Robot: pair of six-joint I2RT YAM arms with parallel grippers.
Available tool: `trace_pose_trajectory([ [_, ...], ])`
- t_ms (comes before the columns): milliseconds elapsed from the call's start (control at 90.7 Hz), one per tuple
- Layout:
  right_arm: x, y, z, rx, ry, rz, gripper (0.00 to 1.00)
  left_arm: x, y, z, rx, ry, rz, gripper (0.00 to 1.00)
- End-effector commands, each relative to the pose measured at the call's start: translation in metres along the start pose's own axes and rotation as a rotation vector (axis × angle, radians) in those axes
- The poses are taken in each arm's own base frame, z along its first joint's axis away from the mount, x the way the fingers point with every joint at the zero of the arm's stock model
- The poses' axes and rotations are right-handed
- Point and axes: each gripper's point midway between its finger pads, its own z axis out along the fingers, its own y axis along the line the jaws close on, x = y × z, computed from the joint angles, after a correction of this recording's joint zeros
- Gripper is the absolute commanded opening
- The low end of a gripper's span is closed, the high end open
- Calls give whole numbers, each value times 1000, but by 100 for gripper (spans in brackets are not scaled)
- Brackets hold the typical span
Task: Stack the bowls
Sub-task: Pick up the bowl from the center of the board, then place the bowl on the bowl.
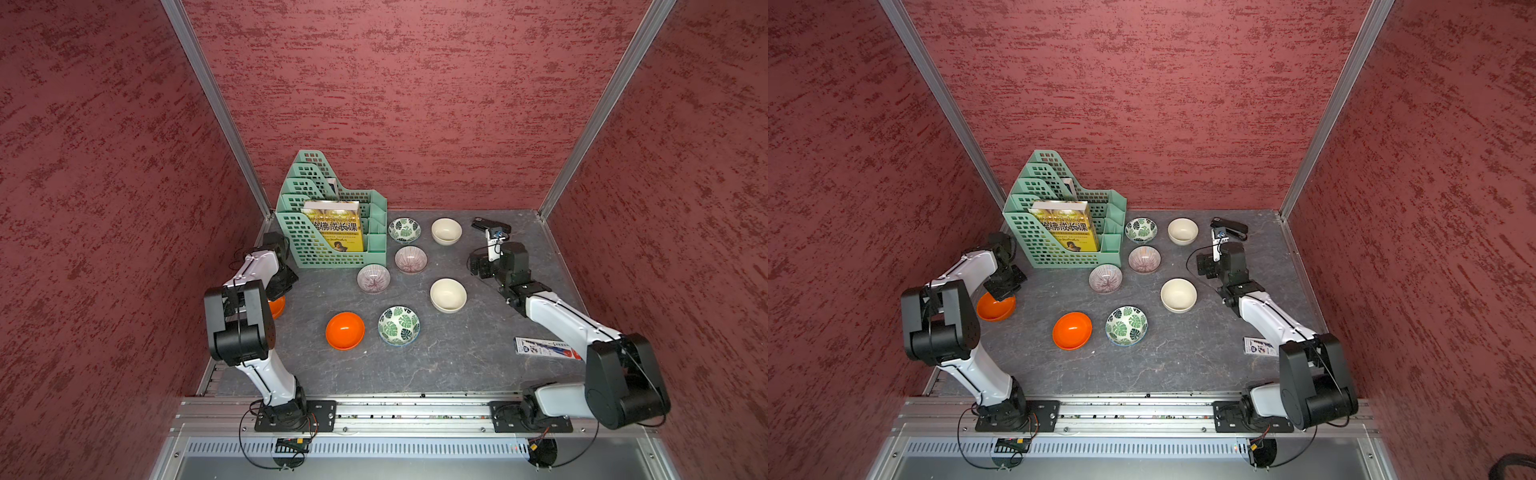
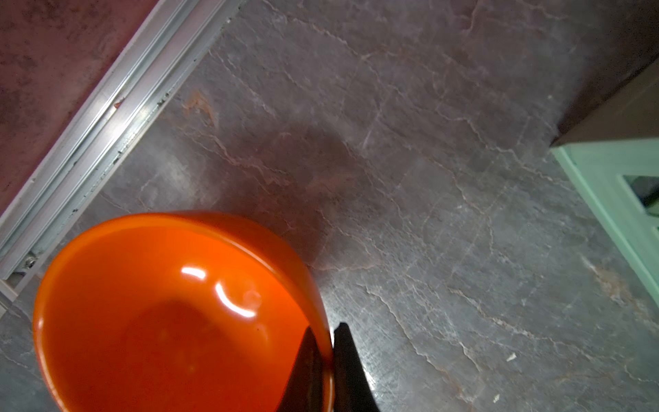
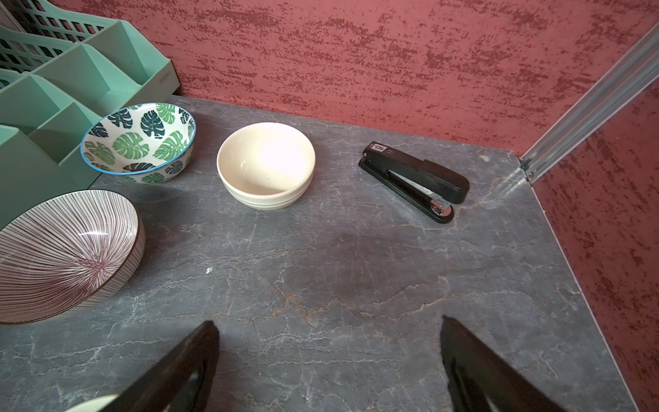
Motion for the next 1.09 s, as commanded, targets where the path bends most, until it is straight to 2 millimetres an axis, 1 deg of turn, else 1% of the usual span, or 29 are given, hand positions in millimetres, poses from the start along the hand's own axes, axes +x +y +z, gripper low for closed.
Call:
trace_pose_trajectory([
  [0, -13, 2, 2, 5, -13, 0, 98, 0, -10, -24, 49, -47, 60, 0],
  [33, -12, 3, 3, 2, -7, 0, 98, 1, -15, -36, 48, -76, 106, 0],
  [88, -10, 3, 5, 3, 1, 2, 98, 6, -29, -64, 65, -122, 205, 0],
  [132, -9, 3, 8, 2, 11, 1, 99, 16, -44, -85, 90, -140, 290, 0],
  [187, -6, 3, 12, 6, 24, 0, 99, 34, -58, -107, 122, -137, 385, 0],
  [209, -5, 2, 14, 10, 30, 0, 99, 44, -65, -115, 135, -133, 432, 0],
  [287, -5, 0, 15, 25, 44, -4, 98, 79, -76, -134, 140, -121, 561, 0],
  [298, -2, 0, 18, 29, 56, -6, 98, 84, -77, -136, 138, -120, 579, 0],
  [331, 4, -1, 22, 35, 75, -9, 98, 98, -77, -142, 132, -112, 621, 0],
  [386, 6, -1, 24, 38, 84, -10, 98, 119, -76, -146, 125, -91, 672, 0],
  [408, 6, -1, 24, 37, 85, -11, 98, 130, -77, -149, 128, -84, 702, 0],
  [452, 7, -1, 25, 37, 87, -7, 98, 152, -78, -152, 138, -61, 751, 0],
  [529, 7, 0, 25, 33, 87, -3, 98, 183, -78, -152, 134, -31, 815, 0],
  [617, 8, -1, 26, 38, 88, 2, 98, 208, -77, -149, 125, -16, 859, 0],
  [694, 9, -2, 27, 43, 94, 4, 99, 220, -75, -145, 116, -9, 873, 0],
  [793, 11, -3, 28, 44, 98, 13, 98, 235, -80, -141, 151, 17, 882, 0],
  [937, 13, -2, 29, 37, 103, 25, 99, 244, -88, -131, 163, 28, 885, 0],
  [1080, 13, -5, 28, 42, 101, 37, 99, 252, -95, -119, 166, 41, 893, 0],
])
